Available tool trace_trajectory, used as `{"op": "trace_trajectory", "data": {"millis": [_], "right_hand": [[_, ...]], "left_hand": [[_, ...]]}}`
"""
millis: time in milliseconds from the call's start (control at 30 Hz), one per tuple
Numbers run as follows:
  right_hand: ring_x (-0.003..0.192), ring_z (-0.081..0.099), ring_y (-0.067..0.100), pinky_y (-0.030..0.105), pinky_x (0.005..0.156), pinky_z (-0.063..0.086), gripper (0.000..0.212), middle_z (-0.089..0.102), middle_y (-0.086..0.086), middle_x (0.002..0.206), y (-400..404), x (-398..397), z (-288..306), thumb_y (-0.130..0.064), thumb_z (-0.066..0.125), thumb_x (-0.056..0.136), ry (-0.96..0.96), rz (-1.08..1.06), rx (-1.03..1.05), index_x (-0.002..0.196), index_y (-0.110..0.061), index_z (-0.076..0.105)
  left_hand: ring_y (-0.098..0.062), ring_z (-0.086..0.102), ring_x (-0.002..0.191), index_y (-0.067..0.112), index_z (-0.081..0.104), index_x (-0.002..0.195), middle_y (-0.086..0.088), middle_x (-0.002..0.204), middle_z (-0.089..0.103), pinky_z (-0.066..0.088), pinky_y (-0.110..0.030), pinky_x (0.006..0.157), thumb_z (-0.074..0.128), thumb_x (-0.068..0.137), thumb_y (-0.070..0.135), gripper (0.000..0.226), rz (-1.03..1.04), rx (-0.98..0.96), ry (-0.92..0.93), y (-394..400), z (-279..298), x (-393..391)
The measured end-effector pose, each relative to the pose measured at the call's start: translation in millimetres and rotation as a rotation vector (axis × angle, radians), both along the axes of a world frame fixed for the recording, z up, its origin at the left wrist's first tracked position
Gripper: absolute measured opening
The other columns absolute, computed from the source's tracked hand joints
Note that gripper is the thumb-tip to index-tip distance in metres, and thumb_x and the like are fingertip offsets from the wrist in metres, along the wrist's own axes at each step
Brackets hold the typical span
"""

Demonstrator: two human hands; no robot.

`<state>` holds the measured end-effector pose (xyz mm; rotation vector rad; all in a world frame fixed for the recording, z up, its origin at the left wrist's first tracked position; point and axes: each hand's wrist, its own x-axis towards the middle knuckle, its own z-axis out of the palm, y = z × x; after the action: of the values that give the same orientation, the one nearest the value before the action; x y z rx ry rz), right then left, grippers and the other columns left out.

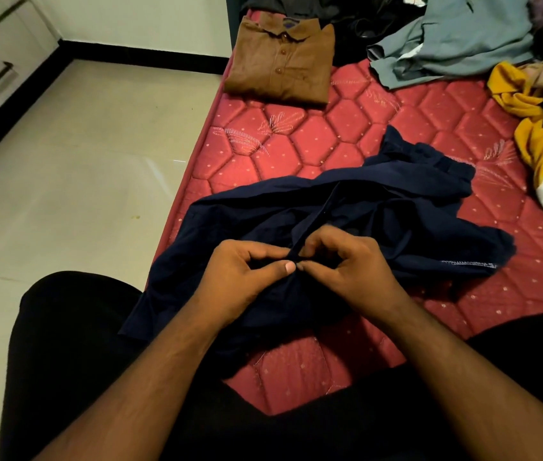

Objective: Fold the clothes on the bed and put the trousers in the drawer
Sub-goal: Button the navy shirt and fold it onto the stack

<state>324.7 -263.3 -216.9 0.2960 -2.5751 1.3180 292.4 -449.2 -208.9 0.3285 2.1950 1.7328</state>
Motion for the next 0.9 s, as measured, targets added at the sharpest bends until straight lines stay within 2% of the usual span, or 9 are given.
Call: {"op": "trace_trajectory", "data": {"millis": [100, 133, 233, 367, 467, 600, 700, 800, 900], "right_hand": [[0.071, 0.060, -0.008, 0.006, 0.072, 0.043, 0.040, 0.067, -0.018, 0.081, 0, 1, -2, -0.004, 0.077, 0.074, -0.059, 0.032, -0.005, 0.112, -0.015, 0.070], [0.074, 0.062, -0.009, 0.007, 0.074, 0.045, 0.038, 0.069, -0.016, 0.084, 1, 1, -2, -0.006, 0.077, 0.074, -0.057, 0.039, 0.005, 0.110, -0.015, 0.072], [0.076, 0.067, -0.001, 0.021, 0.071, 0.053, 0.011, 0.073, -0.011, 0.081, 3, 0, -2, -0.016, 0.075, 0.073, -0.033, -0.004, 0.030, 0.084, -0.016, 0.076], [0.071, 0.066, 0.010, 0.037, 0.064, 0.054, 0.004, 0.071, -0.008, 0.075, 1, -1, -4, -0.020, 0.070, 0.073, 0.001, -0.056, 0.156, 0.075, -0.017, 0.071], [0.072, 0.065, 0.020, 0.040, 0.063, 0.054, 0.008, 0.069, -0.006, 0.076, -3, 1, -5, -0.023, 0.061, 0.075, 0.062, -0.096, 0.240, 0.077, -0.018, 0.068], [0.073, 0.063, 0.019, 0.038, 0.060, 0.052, 0.012, 0.064, -0.005, 0.078, -6, 7, -4, -0.023, 0.055, 0.080, 0.123, -0.151, 0.291, 0.082, -0.017, 0.065], [0.073, 0.061, 0.018, 0.037, 0.059, 0.051, 0.009, 0.063, -0.005, 0.079, -7, 9, -5, -0.021, 0.058, 0.083, 0.184, -0.162, 0.341, 0.083, -0.015, 0.065], [0.073, 0.061, 0.018, 0.037, 0.058, 0.050, 0.009, 0.062, -0.004, 0.078, -7, 10, -6, -0.022, 0.059, 0.083, 0.215, -0.166, 0.373, 0.082, -0.015, 0.064], [0.072, 0.061, 0.018, 0.038, 0.057, 0.050, 0.010, 0.062, -0.004, 0.078, -7, 12, -5, -0.024, 0.060, 0.083, 0.200, -0.144, 0.372, 0.081, -0.015, 0.063]], "left_hand": [[-0.002, 0.070, 0.085, 0.012, 0.079, 0.096, 0.005, 0.091, 0.076, 0.052, -0.017, 0.078, 0.082, 0.076, 0.015, 0.020, -0.030, -0.097, 0.208, -2, -6, 0], [-0.001, 0.070, 0.085, 0.012, 0.078, 0.097, 0.005, 0.092, 0.076, 0.053, -0.018, 0.078, 0.080, 0.075, 0.019, 0.023, -0.029, -0.118, 0.261, -2, -8, 1], [0.002, 0.069, 0.083, 0.015, 0.079, 0.096, 0.006, 0.091, 0.076, 0.055, -0.020, 0.078, 0.078, 0.076, 0.023, 0.022, 0.000, -0.163, 0.379, 1, -12, 5], [0.002, 0.068, 0.079, 0.016, 0.080, 0.089, 0.007, 0.086, 0.075, 0.053, -0.014, 0.075, 0.080, 0.076, 0.017, 0.013, 0.020, -0.188, 0.474, 5, -13, 7], [0.001, 0.069, 0.081, 0.012, 0.079, 0.089, 0.006, 0.087, 0.075, 0.050, -0.011, 0.077, 0.079, 0.075, 0.013, 0.014, 0.021, -0.118, 0.431, 6, -14, 8], [-0.003, 0.070, 0.082, 0.010, 0.079, 0.092, 0.006, 0.088, 0.075, 0.051, -0.015, 0.079, 0.079, 0.077, 0.007, 0.015, 0.016, -0.011, 0.295, 8, -13, 8], [-0.019, 0.055, 0.062, 0.014, 0.072, 0.097, 0.007, 0.072, 0.067, 0.043, -0.023, 0.060, 0.076, 0.079, 0.005, 0.021, 0.014, 0.092, 0.044, 10, -11, 9], [-0.018, 0.042, 0.059, 0.016, 0.067, 0.103, -0.009, 0.063, 0.053, 0.035, -0.027, 0.056, 0.070, 0.084, 0.007, 0.022, -0.062, 0.068, -0.029, 11, -12, 6], [-0.019, 0.046, 0.065, 0.021, 0.069, 0.102, -0.029, 0.075, 0.059, 0.039, -0.033, 0.063, 0.064, 0.080, 0.021, 0.022, -0.189, -0.026, -0.067, 5, -13, 1]]}}
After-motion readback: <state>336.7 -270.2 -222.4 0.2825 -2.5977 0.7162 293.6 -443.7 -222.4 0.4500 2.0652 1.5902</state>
